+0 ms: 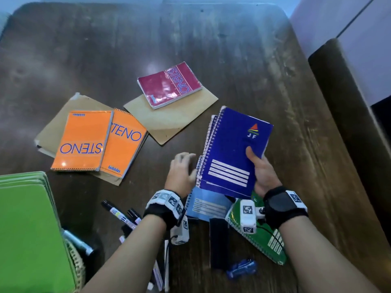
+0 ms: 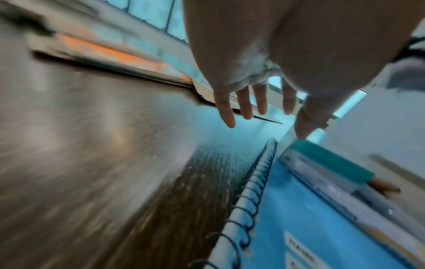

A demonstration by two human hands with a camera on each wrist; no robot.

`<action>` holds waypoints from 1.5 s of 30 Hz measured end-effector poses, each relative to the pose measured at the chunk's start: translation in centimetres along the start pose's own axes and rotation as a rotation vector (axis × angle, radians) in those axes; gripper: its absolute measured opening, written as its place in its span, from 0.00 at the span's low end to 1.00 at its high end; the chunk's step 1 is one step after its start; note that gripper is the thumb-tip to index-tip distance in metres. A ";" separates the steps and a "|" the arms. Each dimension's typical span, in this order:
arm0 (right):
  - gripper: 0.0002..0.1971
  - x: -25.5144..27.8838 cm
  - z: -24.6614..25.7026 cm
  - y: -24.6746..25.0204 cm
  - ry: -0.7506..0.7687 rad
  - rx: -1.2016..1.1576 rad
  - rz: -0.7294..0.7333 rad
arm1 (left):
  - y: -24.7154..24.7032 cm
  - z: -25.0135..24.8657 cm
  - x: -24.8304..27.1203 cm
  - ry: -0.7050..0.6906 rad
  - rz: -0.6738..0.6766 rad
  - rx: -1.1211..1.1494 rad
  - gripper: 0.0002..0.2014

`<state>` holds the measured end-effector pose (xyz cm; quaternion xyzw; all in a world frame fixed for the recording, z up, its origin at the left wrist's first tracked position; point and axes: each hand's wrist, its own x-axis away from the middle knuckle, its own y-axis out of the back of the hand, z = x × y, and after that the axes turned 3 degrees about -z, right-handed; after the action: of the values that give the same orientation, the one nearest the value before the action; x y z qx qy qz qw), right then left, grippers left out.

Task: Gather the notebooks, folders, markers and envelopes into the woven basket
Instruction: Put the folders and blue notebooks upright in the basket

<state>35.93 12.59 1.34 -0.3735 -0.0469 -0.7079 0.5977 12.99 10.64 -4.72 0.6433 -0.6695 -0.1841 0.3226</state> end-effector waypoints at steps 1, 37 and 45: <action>0.21 0.0 0.4 0.9 0.010 0.019 -0.030 | -1.0 0.0 -0.3 -0.088 0.065 -0.083 0.27; 0.23 0.8 -2.7 2.5 -0.286 0.130 0.084 | 2.9 -3.6 1.9 0.429 -0.288 0.242 0.10; 0.19 1.2 -3.6 -2.0 -0.258 0.116 0.230 | 7.2 -1.9 2.5 0.383 -0.271 0.414 0.18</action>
<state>32.46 10.27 0.21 -0.4290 -0.1208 -0.5774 0.6841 9.00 9.25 1.94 0.8018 -0.5279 0.0392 0.2772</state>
